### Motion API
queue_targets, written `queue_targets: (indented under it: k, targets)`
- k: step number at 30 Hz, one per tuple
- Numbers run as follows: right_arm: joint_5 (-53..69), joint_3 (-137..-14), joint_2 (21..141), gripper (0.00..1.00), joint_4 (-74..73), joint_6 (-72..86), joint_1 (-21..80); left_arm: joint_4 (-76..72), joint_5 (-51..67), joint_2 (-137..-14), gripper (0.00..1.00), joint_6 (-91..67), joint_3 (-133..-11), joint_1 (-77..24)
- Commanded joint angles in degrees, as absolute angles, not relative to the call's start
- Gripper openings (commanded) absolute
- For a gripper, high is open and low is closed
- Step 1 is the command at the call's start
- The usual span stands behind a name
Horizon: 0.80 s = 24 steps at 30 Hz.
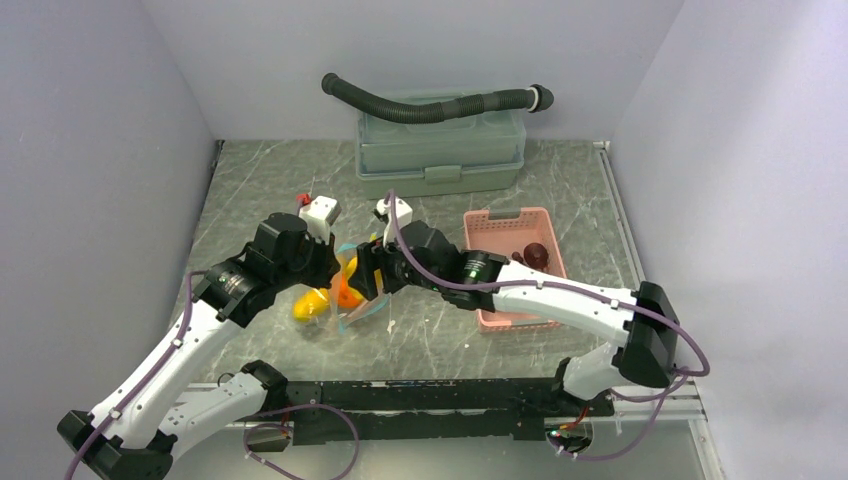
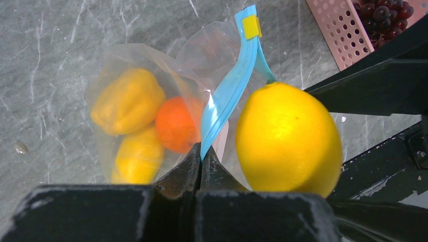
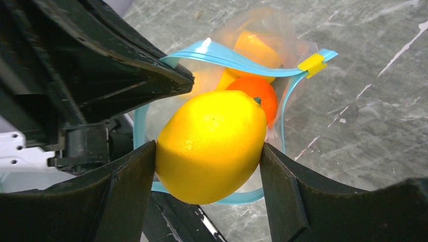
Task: Place the food in the zip-top bag and seal the zipper
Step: Place the fake fruit in the zipper food storage bag.
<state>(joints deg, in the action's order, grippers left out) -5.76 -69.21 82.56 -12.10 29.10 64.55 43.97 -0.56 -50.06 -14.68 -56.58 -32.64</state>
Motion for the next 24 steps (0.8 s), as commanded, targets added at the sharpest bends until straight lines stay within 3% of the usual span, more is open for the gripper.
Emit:
queue_targets:
  k: [1,14,24]
  targets:
    - [-8.11,-72.11,84.24,0.0,-11.6,28.49,64.95,43.0,-1.45,-48.87,0.0,-14.17,-56.72,-32.7]
    - [-6.74,-74.22,91.27,0.0,-10.74,30.76,65.28,42.37,-0.53,-47.49,0.0,-14.02,-56.52,-32.69]
    - [-4.7,-76.02,95.32,0.22,-9.15,31.96,65.9,42.28,-0.53,-46.76,0.0,-13.97,-56.5,-32.7]
